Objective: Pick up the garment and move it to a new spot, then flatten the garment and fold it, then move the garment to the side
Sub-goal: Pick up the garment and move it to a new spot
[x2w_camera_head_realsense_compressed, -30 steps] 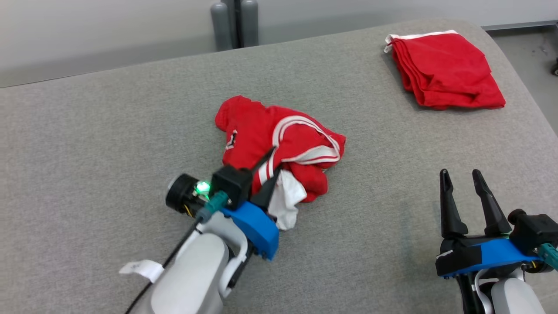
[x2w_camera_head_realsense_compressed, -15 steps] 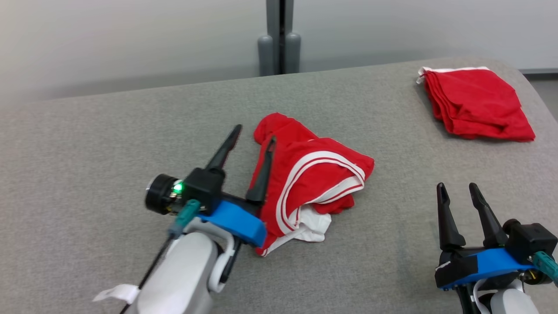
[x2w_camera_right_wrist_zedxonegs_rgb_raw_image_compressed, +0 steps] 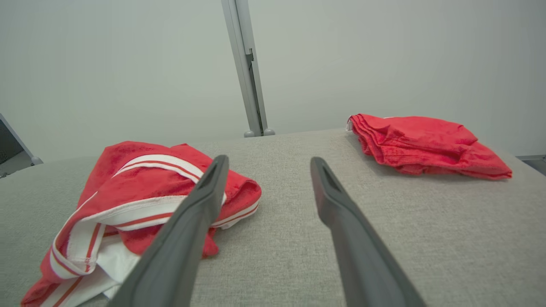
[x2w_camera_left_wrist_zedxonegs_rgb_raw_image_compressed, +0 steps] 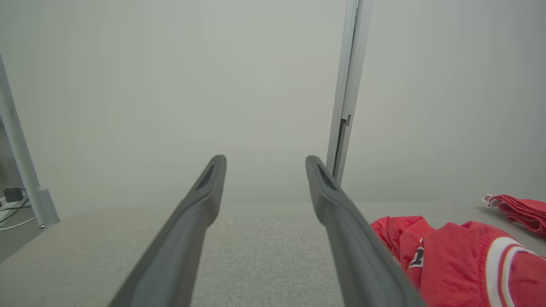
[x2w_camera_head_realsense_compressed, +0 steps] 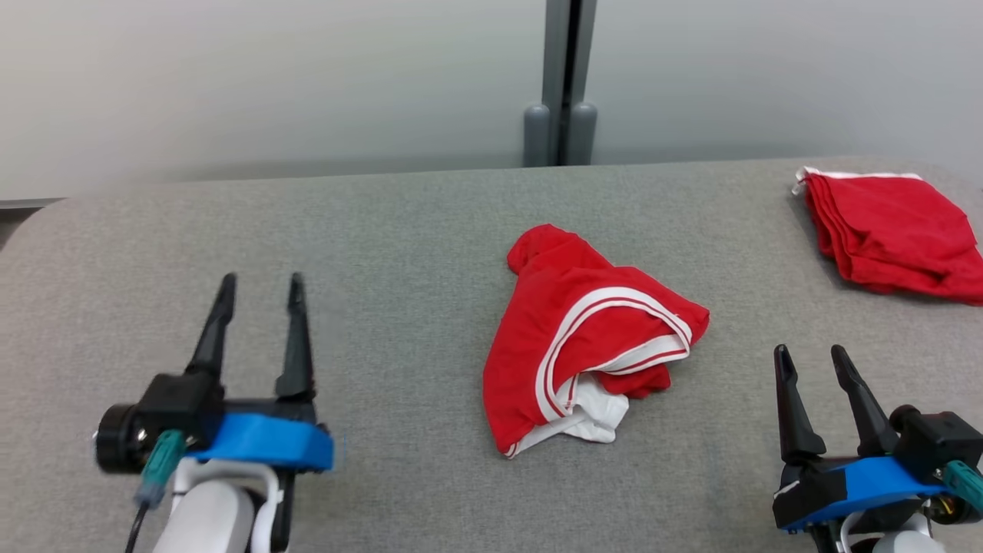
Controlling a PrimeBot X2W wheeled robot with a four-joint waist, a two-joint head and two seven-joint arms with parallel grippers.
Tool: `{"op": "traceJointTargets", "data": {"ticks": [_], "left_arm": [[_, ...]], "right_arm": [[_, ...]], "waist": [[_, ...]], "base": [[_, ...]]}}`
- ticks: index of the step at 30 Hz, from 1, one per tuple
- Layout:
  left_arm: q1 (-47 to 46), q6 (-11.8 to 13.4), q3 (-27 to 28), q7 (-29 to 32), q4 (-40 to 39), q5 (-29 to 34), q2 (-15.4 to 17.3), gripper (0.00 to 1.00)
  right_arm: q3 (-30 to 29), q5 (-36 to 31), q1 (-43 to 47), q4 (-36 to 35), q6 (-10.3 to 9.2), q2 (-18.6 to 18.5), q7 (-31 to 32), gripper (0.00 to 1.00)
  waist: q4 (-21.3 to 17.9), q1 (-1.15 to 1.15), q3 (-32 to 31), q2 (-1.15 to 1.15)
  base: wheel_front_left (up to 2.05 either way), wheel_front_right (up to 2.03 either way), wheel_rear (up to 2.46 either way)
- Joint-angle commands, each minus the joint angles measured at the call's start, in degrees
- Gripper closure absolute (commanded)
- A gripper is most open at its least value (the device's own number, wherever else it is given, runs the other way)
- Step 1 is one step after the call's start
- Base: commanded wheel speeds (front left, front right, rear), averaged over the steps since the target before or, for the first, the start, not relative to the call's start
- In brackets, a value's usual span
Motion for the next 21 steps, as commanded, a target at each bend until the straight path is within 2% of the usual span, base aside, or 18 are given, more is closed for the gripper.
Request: {"op": "traceJointTargets", "data": {"ticks": [1,5,10,21], "left_arm": [[1.7,0.4,1.1,-0.2,-0.9,0.5,0.4,0.0],[5.4,0.8,4.3,-0.2,-3.1,1.1,0.6,0.0],[8.8,0.0,6.6,-0.2,-4.3,2.3,0.2,0.0],[13.1,-1.7,10.5,-0.3,-3.9,4.4,-2.4,0.0]], "right_arm": [[0.0,0.0,0.8,-0.3,0.01,0.0,0.1,0.0],[-0.1,0.0,1.9,-0.7,0.01,0.0,0.4,0.0],[-0.5,-0.1,2.6,-1.3,0.01,0.0,0.9,0.0],[-0.5,-0.2,3.7,-2.1,0.01,0.0,1.5,0.0]], "waist": [[0.3,0.0,-0.3,0.0],[1.5,0.0,-1.0,0.0],[2.7,0.0,-1.3,0.0],[3.3,0.0,-1.8,0.0]], "base": [[0.0,0.0,0.0],[0.0,0.0,0.0],[0.0,0.0,0.0],[0.0,0.0,0.0]]}}
